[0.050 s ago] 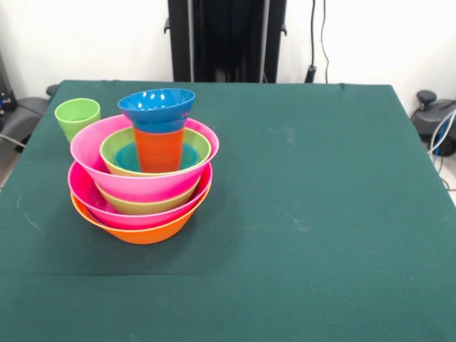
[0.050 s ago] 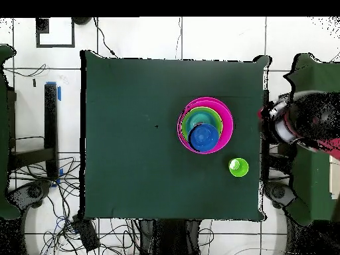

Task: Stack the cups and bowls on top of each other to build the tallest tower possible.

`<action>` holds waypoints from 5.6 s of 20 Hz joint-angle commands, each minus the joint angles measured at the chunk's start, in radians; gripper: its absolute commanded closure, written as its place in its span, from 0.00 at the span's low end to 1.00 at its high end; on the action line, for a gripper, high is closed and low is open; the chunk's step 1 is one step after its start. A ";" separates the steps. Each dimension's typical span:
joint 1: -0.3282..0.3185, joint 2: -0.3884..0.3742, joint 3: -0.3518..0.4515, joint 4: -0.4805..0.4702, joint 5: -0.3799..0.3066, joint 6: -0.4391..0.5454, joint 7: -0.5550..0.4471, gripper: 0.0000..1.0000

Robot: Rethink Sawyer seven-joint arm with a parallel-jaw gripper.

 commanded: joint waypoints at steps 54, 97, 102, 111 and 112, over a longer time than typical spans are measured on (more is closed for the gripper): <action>-0.142 0.205 0.089 0.407 -0.033 -0.264 -0.053 0.00; -0.252 0.331 0.129 0.179 -0.256 -0.193 -0.229 0.00; -0.266 0.350 0.144 0.179 -0.265 -0.226 -0.218 0.00; -0.296 0.402 0.179 0.210 -0.255 -0.320 -0.178 0.00; -0.297 0.402 0.180 0.215 -0.254 -0.321 -0.175 0.00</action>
